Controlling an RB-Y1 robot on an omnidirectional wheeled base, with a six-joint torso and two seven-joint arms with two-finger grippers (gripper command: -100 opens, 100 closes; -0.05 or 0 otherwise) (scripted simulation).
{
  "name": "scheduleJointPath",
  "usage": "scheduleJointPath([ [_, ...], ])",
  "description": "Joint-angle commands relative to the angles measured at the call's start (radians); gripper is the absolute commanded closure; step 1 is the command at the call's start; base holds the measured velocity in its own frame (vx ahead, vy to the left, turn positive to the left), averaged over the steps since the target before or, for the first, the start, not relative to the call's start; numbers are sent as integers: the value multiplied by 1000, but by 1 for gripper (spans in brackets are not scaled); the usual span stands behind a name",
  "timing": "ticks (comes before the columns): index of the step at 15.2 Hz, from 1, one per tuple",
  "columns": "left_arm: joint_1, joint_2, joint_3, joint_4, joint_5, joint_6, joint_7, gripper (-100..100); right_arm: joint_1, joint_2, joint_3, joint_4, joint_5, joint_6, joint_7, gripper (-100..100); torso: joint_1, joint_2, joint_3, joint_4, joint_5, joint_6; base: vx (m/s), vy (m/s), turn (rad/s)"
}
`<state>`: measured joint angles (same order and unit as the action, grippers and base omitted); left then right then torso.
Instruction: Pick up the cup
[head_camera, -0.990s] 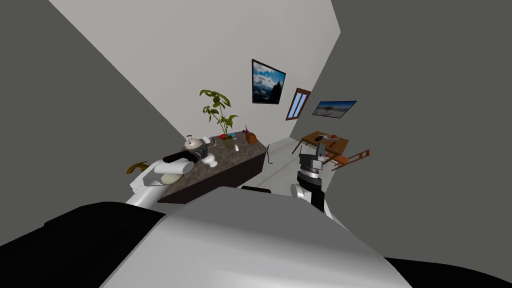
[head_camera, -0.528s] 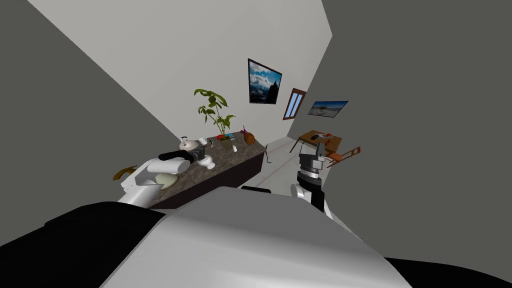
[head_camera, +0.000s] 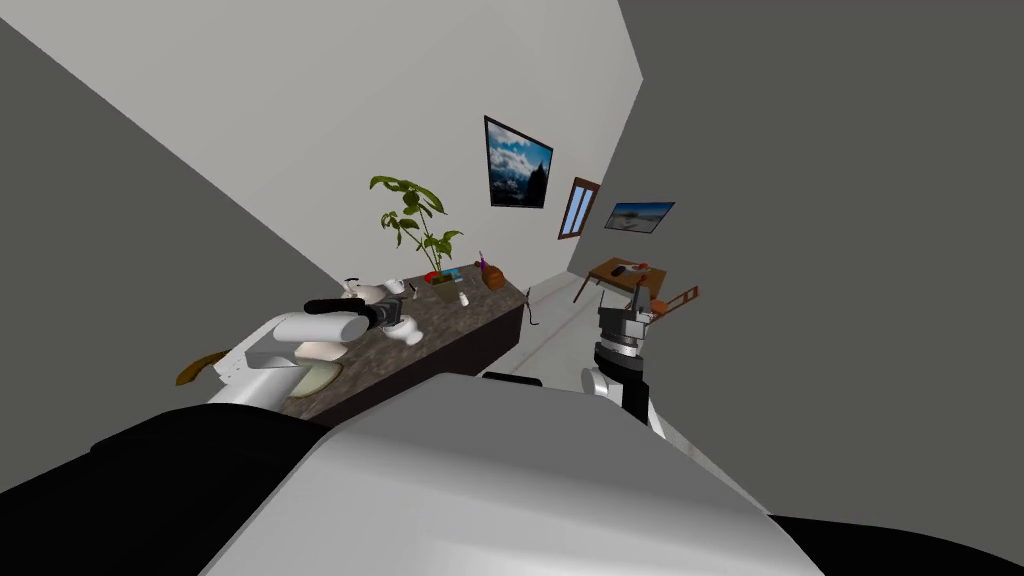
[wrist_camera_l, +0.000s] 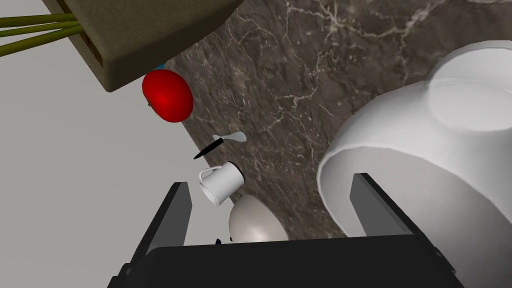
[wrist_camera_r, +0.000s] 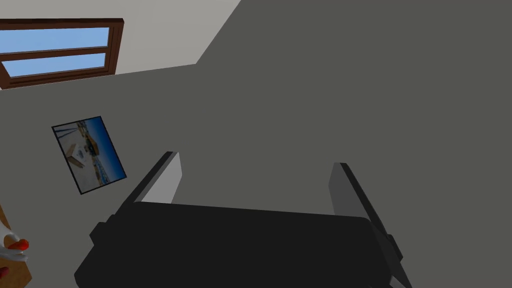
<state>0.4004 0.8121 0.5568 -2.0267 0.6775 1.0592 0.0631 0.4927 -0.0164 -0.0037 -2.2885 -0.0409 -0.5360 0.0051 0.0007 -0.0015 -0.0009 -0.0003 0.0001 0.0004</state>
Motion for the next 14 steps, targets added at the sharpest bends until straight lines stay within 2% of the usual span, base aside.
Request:
scheduleJointPath([
  [1, 0, 7, 7, 6, 10, 50, 3, -100, 0, 0, 0, 0, 0, 0, 0, 0, 0, 0, 0, 0, 0, 0, 8, 10, -71],
  [2, 0, 7, 7, 6, 10, 50, 3, -100, 0, 0, 0, 0, 0, 0, 0, 0, 0, 0, 0, 0, 0, -1, 4, 7, 0],
  [3, 3, 29, 28, 20, 43, 86, 10, -100, 0, 0, 0, 0, 0, 0, 0, 0, 0, 0, 0, 0, 0, -1, 7, 5, -115],
  [5, 3, 29, 28, 20, 43, 121, 10, -100, 0, 0, 0, 0, 0, 0, 0, 0, 0, 0, 0, 0, 0, 0, 9, 11, -122],
  [6, 7, 48, 49, 33, 75, 147, 17, -100, 0, 0, 0, 0, 0, 0, 0, 0, 0, 0, 0, 0, 0, 0, 13, 11, -143],
  [8, 7, 48, 49, 33, 75, 188, 17, -100, 0, 0, 0, 0, 0, 0, 0, 0, 1, 0, 0, 0, 0, 0, 13, 15, -99],
  [9, 7, 48, 49, 33, 75, 191, 17, -100, 0, 0, 0, 0, 0, 0, 0, 0, 1, 0, 0, 0, 0, -1, 6, 9, 11],
  [10, 12, 66, 70, 47, 107, 225, 24, -100, 0, 0, 0, 0, 0, 0, 0, 0, 0, 0, 0, 0, 0, -1, 11, 6, -116],
  [12, 12, 66, 70, 47, 107, 258, 24, -100, 0, 0, 0, 0, 0, 0, 0, 0, 0, 0, 0, 0, 0, 0, 11, 12, -107],
  [13, 16, 83, 89, 61, 137, 282, 32, -100, 0, 0, 0, 0, 0, 0, 0, 0, 0, 0, 0, 0, 0, -1, 14, 18, -110],
  [14, 16, 83, 89, 61, 137, 301, 32, -100, 0, 0, 0, 0, 0, 0, 0, 0, 1, 0, 0, 0, 0, 0, 18, 21, -116],
])
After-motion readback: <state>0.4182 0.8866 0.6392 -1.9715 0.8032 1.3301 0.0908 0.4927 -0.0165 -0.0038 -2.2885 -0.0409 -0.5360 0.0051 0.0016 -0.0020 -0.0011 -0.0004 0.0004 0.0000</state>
